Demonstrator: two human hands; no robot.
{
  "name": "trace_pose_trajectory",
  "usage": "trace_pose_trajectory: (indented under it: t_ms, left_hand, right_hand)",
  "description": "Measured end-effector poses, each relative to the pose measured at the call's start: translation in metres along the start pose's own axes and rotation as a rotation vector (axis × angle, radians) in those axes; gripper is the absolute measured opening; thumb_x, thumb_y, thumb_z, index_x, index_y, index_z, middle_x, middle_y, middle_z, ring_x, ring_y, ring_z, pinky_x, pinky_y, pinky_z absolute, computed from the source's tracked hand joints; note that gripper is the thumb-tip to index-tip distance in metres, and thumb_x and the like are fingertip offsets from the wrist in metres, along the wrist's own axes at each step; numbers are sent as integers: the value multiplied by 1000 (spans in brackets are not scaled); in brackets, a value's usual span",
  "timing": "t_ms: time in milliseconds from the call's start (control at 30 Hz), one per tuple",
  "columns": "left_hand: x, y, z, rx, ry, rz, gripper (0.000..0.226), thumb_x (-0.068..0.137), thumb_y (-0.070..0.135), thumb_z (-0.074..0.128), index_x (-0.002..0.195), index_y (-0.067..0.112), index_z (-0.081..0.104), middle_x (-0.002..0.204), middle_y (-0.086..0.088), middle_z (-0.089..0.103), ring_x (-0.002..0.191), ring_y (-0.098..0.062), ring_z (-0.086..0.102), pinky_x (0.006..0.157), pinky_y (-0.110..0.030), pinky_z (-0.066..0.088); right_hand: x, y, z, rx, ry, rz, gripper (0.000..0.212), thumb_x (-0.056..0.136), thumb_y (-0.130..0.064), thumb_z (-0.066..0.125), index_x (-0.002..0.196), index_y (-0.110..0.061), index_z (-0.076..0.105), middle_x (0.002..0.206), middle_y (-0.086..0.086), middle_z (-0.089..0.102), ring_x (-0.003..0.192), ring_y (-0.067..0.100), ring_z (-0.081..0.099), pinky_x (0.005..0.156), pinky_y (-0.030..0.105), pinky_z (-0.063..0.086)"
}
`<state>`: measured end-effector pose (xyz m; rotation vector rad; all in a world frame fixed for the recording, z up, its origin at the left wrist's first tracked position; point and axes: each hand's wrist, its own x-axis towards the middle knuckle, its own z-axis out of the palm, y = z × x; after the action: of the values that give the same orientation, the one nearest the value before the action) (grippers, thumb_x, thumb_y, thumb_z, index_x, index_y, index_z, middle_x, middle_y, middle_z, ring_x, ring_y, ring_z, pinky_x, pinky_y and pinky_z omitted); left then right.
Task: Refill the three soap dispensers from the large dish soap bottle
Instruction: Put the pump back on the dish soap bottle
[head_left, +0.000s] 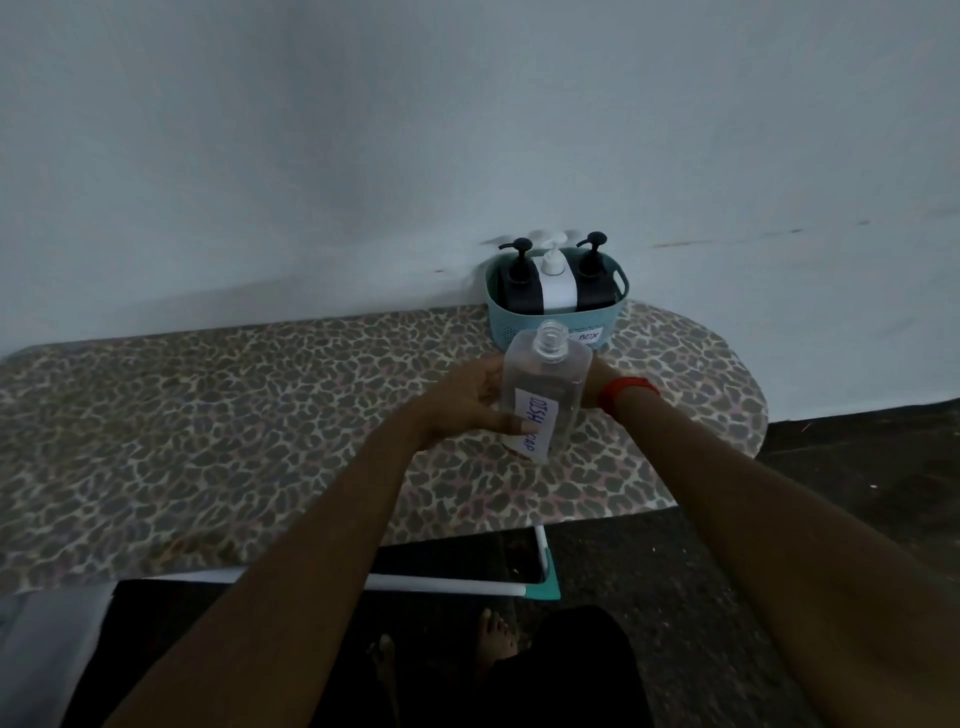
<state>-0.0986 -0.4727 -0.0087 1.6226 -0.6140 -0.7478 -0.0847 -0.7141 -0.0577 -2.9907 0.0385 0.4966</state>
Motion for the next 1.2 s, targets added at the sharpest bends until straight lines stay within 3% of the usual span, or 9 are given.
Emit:
trace_pose_trajectory:
  t_ms: [100,167,233,300,367,633,800,1067,1200]
  left_hand:
    - [3,2,5,18,40,40,49,76,2,85,102,42,75,111,10,77,106,-11,72,81,-21,58]
    - [0,0,4,25,107,64,42,75,2,85,97,37,78,105,7,78,102,-13,74,78,-22,59]
    - [-10,-2,-5,28,197,71,34,74,7,86,97,31,78,104,2,79,100,-17,75,79,-27,61]
    - [-28,-3,-19,21,306,80,30,72,14,88,95,32,79,103,1,79,100,-19,75,81,-31,62]
    - [-51,-5,-32,-4,400,92,32,69,17,90,97,31,80,105,2,79,101,-18,75,81,-31,61]
    - [-129,-3,-45,161,510,73,49,70,15,90,116,21,74,110,5,78,104,-12,73,83,-29,60]
    - [-159,4,-39,257,568,99,57,64,25,92,118,17,74,109,2,78,102,-13,73,87,-35,59]
    - [-194,3,-35,278,616,141,50,69,13,92,116,11,74,106,0,78,97,-9,74,79,-24,59]
    - [-206,-1,-34,260,626,127,51,69,16,93,116,14,75,107,2,78,99,-12,74,85,-33,61]
  right_hand:
    - [14,-5,11,233,28,102,46,107,-26,43,150,-8,40,154,19,39,141,33,38,118,46,31]
    - [13,-21,5,295,26,49,42,108,-20,39,148,-6,40,147,15,46,131,32,46,114,30,35]
    - [9,-36,-3,368,29,-36,25,103,-8,48,127,-5,57,109,7,60,94,20,58,88,1,43]
    - [7,-50,-18,398,38,-117,9,94,-9,65,102,-6,68,92,7,67,83,22,62,85,13,51]
    - [3,-56,-30,338,8,-185,19,87,-18,77,104,-8,76,100,9,74,92,24,67,87,31,53]
    - [-53,-84,-121,726,418,-312,25,82,-20,83,91,2,76,81,14,71,61,3,59,63,7,46]
    - [-122,-134,-184,1147,595,-459,30,83,-19,83,99,4,73,90,23,76,87,29,76,78,36,61]
    - [-195,-189,-230,1255,708,-704,26,90,-6,73,108,13,67,93,25,73,87,28,74,78,38,62]
    - [-209,-202,-240,1291,733,-750,27,90,-4,73,109,13,66,95,26,73,90,32,74,78,39,62]
